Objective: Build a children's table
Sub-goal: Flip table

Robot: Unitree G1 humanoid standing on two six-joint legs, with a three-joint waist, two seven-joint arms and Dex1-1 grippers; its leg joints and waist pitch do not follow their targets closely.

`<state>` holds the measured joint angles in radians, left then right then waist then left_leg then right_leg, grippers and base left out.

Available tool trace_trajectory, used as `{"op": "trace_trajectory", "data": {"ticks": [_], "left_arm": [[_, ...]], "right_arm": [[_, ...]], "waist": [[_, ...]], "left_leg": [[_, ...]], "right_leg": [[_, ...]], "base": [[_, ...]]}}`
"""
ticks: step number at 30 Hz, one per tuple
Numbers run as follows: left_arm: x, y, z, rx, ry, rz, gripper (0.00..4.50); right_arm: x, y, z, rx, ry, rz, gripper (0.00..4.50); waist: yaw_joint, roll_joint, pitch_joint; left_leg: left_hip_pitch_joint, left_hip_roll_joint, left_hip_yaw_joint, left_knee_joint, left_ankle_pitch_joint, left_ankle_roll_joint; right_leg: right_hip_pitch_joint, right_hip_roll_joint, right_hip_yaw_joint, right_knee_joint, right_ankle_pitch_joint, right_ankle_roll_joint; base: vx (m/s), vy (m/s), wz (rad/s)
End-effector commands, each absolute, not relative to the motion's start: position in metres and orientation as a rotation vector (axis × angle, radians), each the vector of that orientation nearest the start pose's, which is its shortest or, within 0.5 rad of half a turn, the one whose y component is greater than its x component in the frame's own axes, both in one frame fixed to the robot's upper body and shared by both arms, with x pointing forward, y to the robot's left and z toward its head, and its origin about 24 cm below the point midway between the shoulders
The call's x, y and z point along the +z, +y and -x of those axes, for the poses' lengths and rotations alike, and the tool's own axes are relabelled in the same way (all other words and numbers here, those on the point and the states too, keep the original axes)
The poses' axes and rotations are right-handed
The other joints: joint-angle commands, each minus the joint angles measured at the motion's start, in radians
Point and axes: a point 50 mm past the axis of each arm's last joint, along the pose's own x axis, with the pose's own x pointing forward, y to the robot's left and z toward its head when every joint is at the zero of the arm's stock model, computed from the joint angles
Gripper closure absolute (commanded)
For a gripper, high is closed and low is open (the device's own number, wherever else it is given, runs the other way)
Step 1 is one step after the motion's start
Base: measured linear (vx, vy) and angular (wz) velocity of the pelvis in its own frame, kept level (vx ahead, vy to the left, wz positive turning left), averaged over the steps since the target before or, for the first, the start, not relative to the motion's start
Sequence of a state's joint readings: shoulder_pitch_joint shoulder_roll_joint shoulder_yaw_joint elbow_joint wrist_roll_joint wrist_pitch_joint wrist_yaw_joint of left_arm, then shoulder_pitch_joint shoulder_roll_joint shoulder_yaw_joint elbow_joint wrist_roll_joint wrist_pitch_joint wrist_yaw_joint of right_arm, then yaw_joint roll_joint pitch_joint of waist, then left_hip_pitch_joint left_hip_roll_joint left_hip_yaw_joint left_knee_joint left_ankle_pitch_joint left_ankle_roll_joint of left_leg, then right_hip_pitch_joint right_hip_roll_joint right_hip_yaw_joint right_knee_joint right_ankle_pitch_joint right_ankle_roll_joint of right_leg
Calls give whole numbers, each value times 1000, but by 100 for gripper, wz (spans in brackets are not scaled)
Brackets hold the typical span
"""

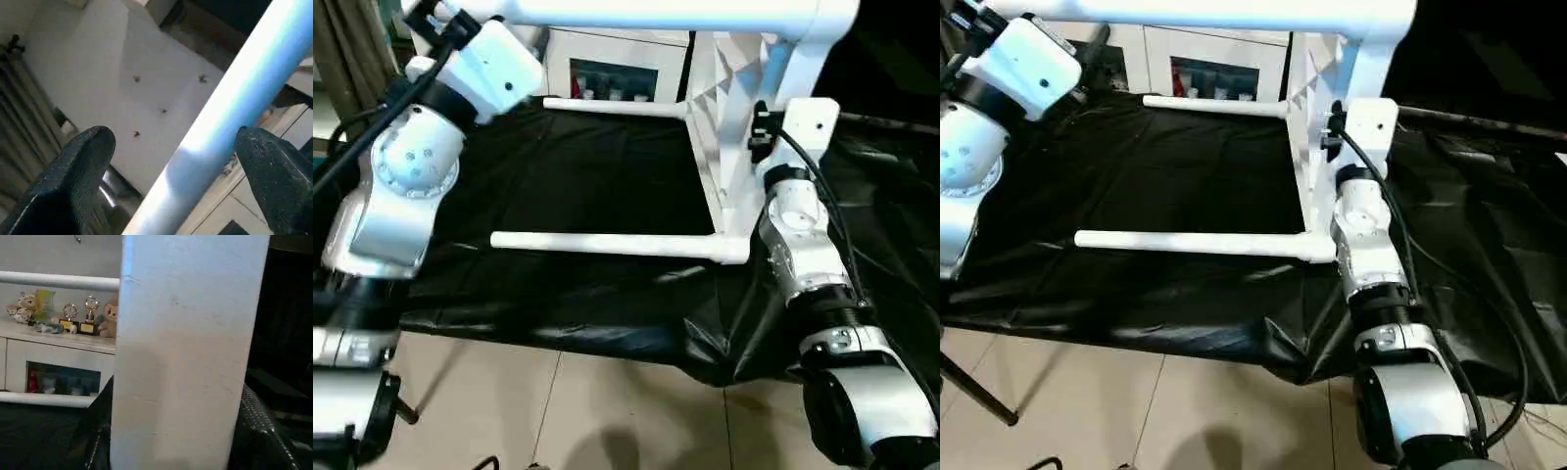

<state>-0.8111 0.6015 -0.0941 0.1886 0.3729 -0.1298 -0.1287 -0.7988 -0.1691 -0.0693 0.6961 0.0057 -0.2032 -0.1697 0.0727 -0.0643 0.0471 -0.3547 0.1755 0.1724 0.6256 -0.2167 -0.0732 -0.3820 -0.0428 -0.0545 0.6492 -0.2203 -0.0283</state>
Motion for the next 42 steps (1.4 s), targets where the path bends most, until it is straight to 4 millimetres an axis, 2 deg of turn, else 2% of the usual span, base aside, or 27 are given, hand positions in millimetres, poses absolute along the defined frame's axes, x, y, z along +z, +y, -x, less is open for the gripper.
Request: {"op": "trace_trajectory", "data": {"ticks": [1, 8, 17, 19, 24, 31, 35, 36, 39, 42], "left_arm": [[277, 176, -348, -72, -695, -1065, 0], [264, 175, -361, -121, -671, -1118, 0], [270, 181, -372, -88, -651, -1119, 0], [269, 183, -374, -84, -632, -1108, 27], [270, 183, -375, -75, -637, -1063, 60], [267, 181, -376, -108, -625, -1021, 115], [266, 182, -376, -96, -610, -946, 132], [265, 183, -376, -90, -605, -923, 155], [264, 185, -376, -86, -590, -894, 161], [258, 189, -375, -68, -561, -804, 171]], "right_arm": [[118, -157, -381, -85, -167, 178, 280], [122, -156, -382, -77, -185, 179, 280], [125, -150, -382, -43, -205, 183, 280], [126, -147, -382, -27, -214, 189, 280], [126, -147, -382, -22, -216, 194, 280], [130, -148, -382, -10, -237, 216, 280], [134, -147, -382, 8, -258, 241, 280], [135, -146, -382, 13, -264, 250, 280], [138, -146, -382, 24, -278, 268, 280], [151, -149, -383, 50, -325, 328, 280]], "waist": [[-2, 24, -58], [-2, 23, -58], [-3, 22, -56], [-4, 23, -57], [-6, 23, -58], [-6, 26, -54], [-6, 27, -55], [-7, 27, -55], [-4, 24, -53], [-1, 25, -51]], "left_leg": [[10, 49, -20, -80, -120, -63], [10, 51, -22, -84, -139, -66], [11, 53, -24, -86, -145, -62], [9, 52, -23, -85, -138, -60], [9, 54, -22, -85, -125, -58], [11, 54, -23, -88, -160, -60], [11, 54, -23, -88, -159, -61], [10, 54, -23, -88, -158, -61], [10, 52, -21, -87, -154, -49], [10, 54, -20, -87, -154, -44]], "right_leg": [[34, -91, 59, -64, -33, -141], [37, -97, 60, -67, -46, -149], [36, -100, 61, -68, -58, -154], [37, -100, 62, -68, -46, -156], [39, -100, 62, -66, -16, -169], [36, -101, 62, -71, -63, -166], [36, -101, 62, -71, -56, -167], [37, -101, 62, -70, -54, -168], [36, -101, 63, -73, -72, -167], [36, -103, 64, -75, -97, -164]], "base": [[0, 0, 0], [0, 0, 0], [0, 0, 0], [0, 0, 0], [0, 0, 0], [0, 0, 0], [0, 0, 0], [0, 0, 0], [0, 0, 0], [0, 0, 0]]}}
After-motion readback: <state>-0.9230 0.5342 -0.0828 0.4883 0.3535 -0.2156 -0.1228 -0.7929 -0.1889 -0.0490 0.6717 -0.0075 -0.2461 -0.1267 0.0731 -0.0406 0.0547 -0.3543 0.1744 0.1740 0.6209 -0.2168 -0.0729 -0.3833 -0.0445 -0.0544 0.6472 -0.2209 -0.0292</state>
